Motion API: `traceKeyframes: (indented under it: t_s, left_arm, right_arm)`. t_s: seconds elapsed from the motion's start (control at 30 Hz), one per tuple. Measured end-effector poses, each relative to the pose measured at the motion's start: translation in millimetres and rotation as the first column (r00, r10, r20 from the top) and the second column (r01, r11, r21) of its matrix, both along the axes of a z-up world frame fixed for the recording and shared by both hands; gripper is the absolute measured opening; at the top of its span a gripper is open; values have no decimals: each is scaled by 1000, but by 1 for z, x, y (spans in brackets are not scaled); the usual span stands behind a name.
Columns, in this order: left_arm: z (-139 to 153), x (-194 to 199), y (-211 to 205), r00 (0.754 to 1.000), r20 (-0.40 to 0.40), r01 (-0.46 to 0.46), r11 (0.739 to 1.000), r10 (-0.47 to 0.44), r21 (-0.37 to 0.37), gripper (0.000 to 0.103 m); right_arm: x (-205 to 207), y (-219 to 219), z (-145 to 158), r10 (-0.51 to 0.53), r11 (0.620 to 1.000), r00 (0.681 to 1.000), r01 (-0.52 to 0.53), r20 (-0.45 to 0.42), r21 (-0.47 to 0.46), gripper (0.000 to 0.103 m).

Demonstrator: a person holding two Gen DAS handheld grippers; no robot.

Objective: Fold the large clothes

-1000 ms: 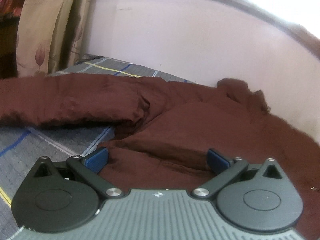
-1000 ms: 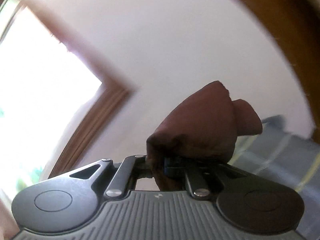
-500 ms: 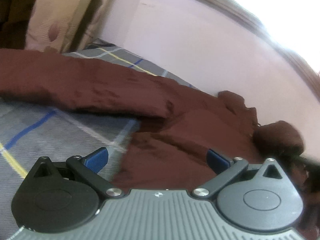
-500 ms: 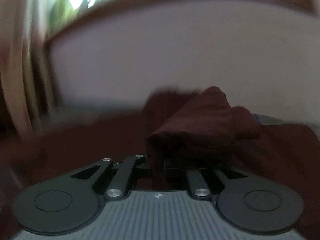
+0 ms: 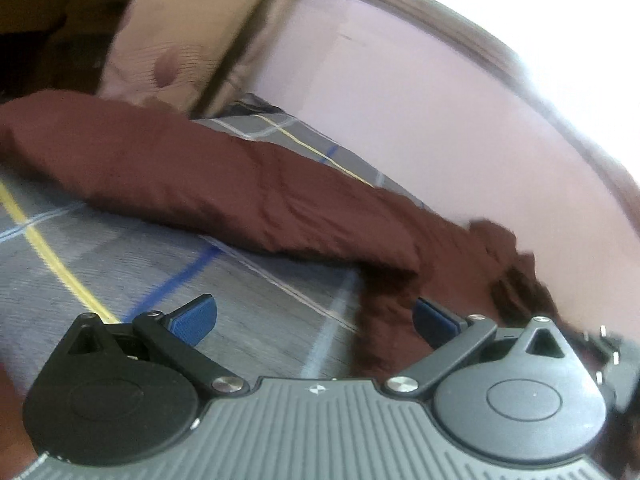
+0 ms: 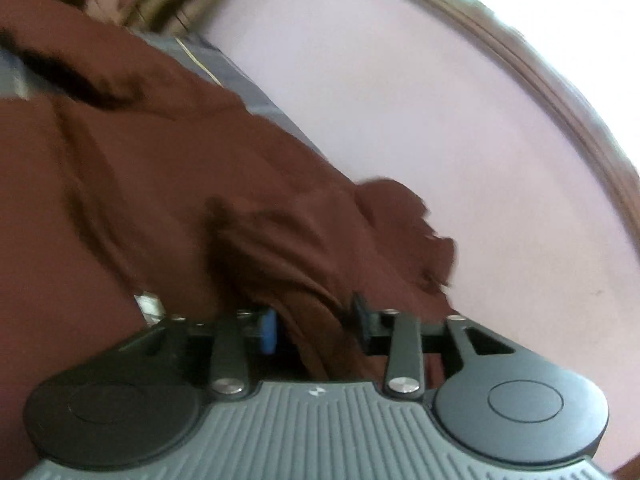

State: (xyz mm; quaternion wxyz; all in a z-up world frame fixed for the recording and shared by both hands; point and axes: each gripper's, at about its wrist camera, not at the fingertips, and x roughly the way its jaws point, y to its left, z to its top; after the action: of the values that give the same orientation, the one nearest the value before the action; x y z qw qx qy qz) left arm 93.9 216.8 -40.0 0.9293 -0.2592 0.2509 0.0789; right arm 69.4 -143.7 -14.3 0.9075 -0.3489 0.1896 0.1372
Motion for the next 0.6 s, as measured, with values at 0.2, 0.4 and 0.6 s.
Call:
traceKeyframes:
  t_s: [0.2,0.4,0.6]
  left_arm:
    - [-4,-5,63,992,-9,-123,977,124,-171,102]
    - [-18,-12,118,963,4,-251,906,268,-342,101]
    - [-17,-11,147,920,35,-359,877,389,-320,101]
  right_arm:
    - [-46,-20,16,26,962,998,-7,-65,274,66]
    - [-56,-40,3,-7,910,996,45,-94,412,79]
    - [-15,-52,-11,-14,803,975,144,-222,578,96]
